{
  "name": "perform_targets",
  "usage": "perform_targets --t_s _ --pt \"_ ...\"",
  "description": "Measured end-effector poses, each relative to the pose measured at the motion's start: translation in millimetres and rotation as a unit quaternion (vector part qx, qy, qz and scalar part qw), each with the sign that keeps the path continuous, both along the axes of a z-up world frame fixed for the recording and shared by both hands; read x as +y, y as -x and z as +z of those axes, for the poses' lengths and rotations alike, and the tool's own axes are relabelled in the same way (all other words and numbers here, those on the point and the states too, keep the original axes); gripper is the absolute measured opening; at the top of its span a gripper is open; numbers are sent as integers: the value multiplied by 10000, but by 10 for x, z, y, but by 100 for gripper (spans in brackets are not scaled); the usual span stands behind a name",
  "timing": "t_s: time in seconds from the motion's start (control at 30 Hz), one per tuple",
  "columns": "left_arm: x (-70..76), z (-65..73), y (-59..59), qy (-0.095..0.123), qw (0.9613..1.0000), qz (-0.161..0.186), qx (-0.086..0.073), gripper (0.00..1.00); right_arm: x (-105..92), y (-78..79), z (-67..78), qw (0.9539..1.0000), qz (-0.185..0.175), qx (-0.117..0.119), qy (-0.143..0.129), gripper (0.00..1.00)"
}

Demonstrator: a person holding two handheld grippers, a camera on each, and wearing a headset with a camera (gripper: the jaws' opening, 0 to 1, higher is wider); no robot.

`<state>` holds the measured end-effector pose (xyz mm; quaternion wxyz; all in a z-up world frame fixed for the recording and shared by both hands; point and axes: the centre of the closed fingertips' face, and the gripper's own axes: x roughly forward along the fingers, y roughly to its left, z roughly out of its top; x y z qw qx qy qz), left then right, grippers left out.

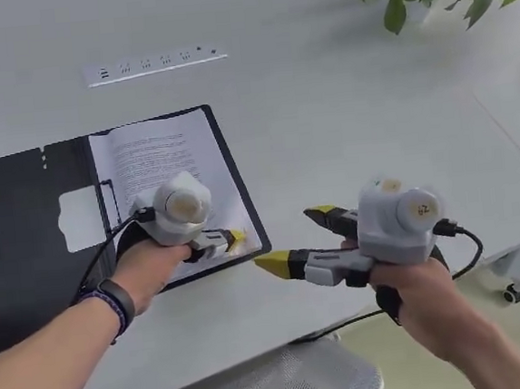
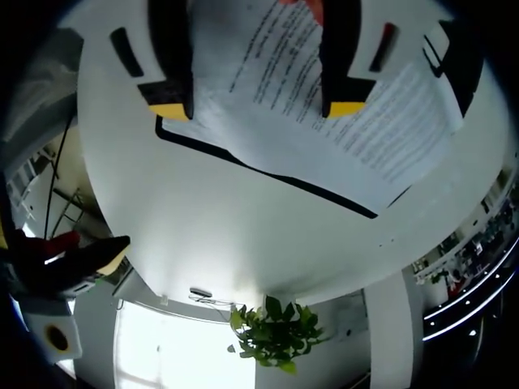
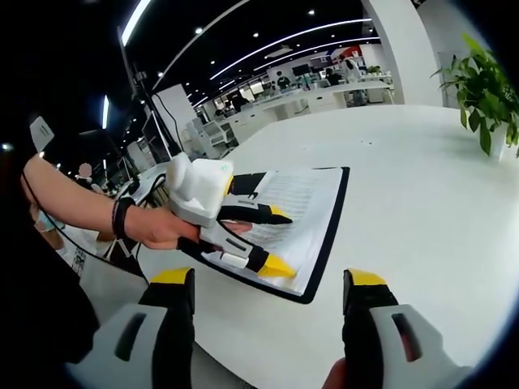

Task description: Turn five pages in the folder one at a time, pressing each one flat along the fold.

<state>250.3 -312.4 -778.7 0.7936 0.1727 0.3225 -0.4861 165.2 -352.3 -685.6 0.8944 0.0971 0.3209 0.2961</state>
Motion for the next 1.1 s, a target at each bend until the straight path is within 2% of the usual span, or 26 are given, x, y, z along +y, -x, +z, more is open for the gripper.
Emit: perform_targets --t_s 0.27,0.47,0.6,0.83,1.0,1.1 --pt "7 18 12 -2 10000 2 -39 63 71 -268 -58 9997 20 3 -238 68" --pt "11 25 12 -2 10000 3 -29 63 149 -413 -169 9993 209 70 -300 63" --pt "12 9 -8 10 10000 14 -43 64 149 -549 -292 9989 175 134 -425 58" --pt "11 -10 -30 29 10000 36 -33 64 168 -752 -371 9974 105 246 -670 54" --pt "12 -20 -36 40 10000 48 -27 64 181 -839 -420 9955 6 331 -883 50" --pt "12 -31 -47 48 10000 79 -24 64 218 -844 -480 9953 32 373 -894 47"
